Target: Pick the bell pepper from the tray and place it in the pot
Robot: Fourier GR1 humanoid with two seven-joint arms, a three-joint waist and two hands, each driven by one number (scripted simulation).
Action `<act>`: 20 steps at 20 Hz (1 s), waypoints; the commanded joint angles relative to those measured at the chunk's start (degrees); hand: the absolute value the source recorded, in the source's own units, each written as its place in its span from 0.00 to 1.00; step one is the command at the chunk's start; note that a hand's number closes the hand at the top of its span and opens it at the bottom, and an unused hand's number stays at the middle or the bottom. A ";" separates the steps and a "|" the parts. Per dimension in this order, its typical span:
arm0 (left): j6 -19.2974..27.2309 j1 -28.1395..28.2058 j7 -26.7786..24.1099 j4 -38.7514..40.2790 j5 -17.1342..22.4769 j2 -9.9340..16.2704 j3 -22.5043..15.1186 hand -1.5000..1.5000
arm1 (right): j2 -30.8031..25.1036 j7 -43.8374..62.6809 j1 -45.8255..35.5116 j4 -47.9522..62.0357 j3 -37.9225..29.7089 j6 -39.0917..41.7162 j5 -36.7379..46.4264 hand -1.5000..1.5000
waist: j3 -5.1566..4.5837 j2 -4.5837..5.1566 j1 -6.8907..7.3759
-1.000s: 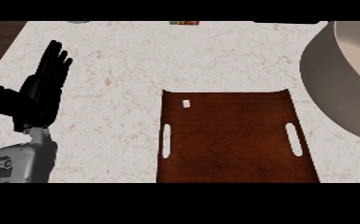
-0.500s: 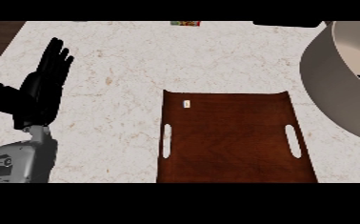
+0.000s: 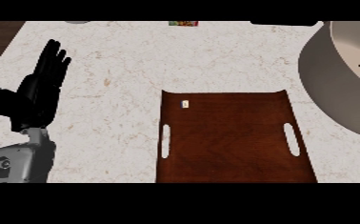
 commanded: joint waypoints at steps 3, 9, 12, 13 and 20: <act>0.25 0.42 0.33 -1.09 0.06 0.22 0.48 0.50 | -4.57 -7.09 3.05 6.91 -8.34 6.22 -9.27 0.00 | 2.23 1.18 -0.40; -0.47 -0.41 1.36 0.74 1.13 1.58 2.26 0.50 | -12.46 -9.14 6.78 12.36 -11.23 15.39 -13.25 0.00 | 2.14 1.08 -1.06; 1.26 1.65 -1.06 -0.28 -1.58 -1.11 -0.45 0.50 | -15.93 -12.04 7.67 16.32 -10.75 16.72 -13.21 0.00 | 2.11 1.08 -0.45; 0.59 2.86 3.07 -3.94 -1.00 -0.42 -1.17 0.50 | -17.77 -12.81 8.83 17.94 -11.06 19.96 -13.71 0.00 | 2.17 1.01 -0.13; -0.12 2.48 0.40 -3.20 -0.31 -0.94 -0.70 0.50 | -23.82 -19.29 11.55 26.92 -10.64 21.67 -13.75 0.00 | 2.20 1.14 0.23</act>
